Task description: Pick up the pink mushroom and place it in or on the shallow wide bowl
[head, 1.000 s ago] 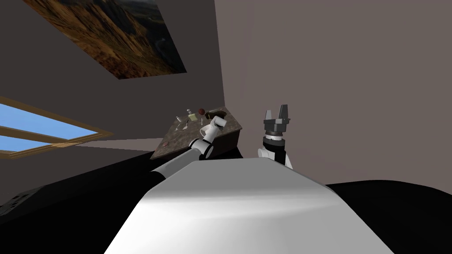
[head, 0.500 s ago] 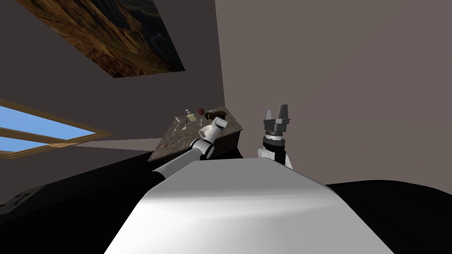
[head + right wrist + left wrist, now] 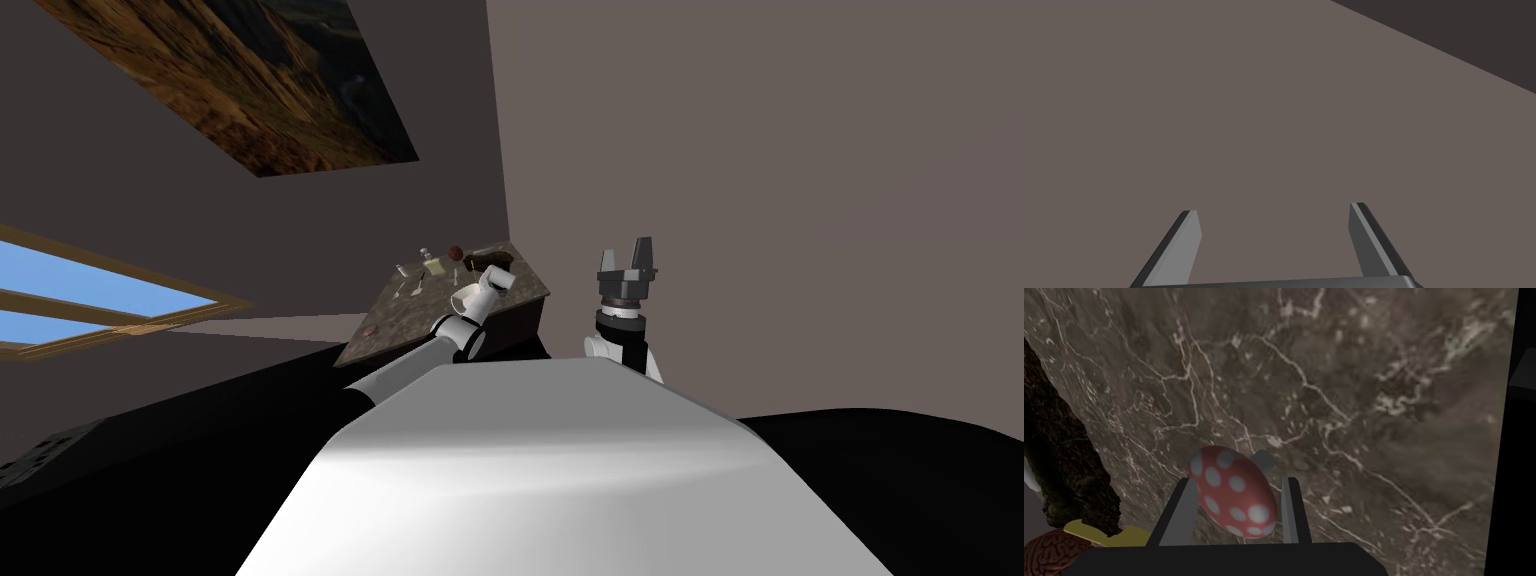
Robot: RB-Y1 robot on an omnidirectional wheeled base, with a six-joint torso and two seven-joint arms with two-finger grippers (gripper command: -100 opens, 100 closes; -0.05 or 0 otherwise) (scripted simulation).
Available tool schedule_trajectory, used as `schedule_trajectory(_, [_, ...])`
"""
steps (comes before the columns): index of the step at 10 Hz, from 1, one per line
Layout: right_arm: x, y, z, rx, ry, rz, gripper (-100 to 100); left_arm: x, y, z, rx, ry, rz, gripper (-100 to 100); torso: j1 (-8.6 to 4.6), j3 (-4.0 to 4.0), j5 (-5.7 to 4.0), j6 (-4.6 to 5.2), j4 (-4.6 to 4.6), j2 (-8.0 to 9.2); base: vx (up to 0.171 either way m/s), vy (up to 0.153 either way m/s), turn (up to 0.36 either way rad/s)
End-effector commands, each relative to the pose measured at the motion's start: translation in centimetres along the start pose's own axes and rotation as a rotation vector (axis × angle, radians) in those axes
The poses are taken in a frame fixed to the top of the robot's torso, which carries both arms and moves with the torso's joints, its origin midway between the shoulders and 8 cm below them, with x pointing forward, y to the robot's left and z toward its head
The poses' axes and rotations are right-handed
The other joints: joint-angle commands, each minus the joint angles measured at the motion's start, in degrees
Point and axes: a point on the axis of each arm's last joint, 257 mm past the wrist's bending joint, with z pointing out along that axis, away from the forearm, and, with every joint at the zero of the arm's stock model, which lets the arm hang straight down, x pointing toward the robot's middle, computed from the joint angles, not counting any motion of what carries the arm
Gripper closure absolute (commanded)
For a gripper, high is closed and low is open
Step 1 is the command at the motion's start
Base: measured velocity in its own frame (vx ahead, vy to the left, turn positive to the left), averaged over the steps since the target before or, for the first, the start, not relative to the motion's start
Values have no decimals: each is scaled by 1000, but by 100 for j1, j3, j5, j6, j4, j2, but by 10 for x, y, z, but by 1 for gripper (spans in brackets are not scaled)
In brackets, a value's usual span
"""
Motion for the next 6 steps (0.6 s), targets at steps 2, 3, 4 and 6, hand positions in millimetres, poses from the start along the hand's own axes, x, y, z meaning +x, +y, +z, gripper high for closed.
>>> schedule_trajectory(2, [0, 0, 0, 0, 0, 0, 0, 0, 0, 0, 0, 0, 0, 0, 0, -1, 0, 0, -1, -1, 0, 0, 0])
schedule_trajectory(3, [0, 0, 0, 0, 0, 0, 0, 3, -1, -6, -5, -1, -1, 100, 0, -1, 0, 0, -1, -1, -15, 14, -8])
schedule_trajectory(4, [0, 0, 0, 0, 0, 0, 0, 1, -2, -4, 1, 1, -1, 100, 3, 2, 0, 0, 1, 4, -8, 9, -5])
schedule_trajectory(6, [0, 0, 0, 0, 0, 0, 0, -16, -24, -11, 41, -19, -11, 100, 0, -1, -1, 0, -2, 0, -43, 5, -9])
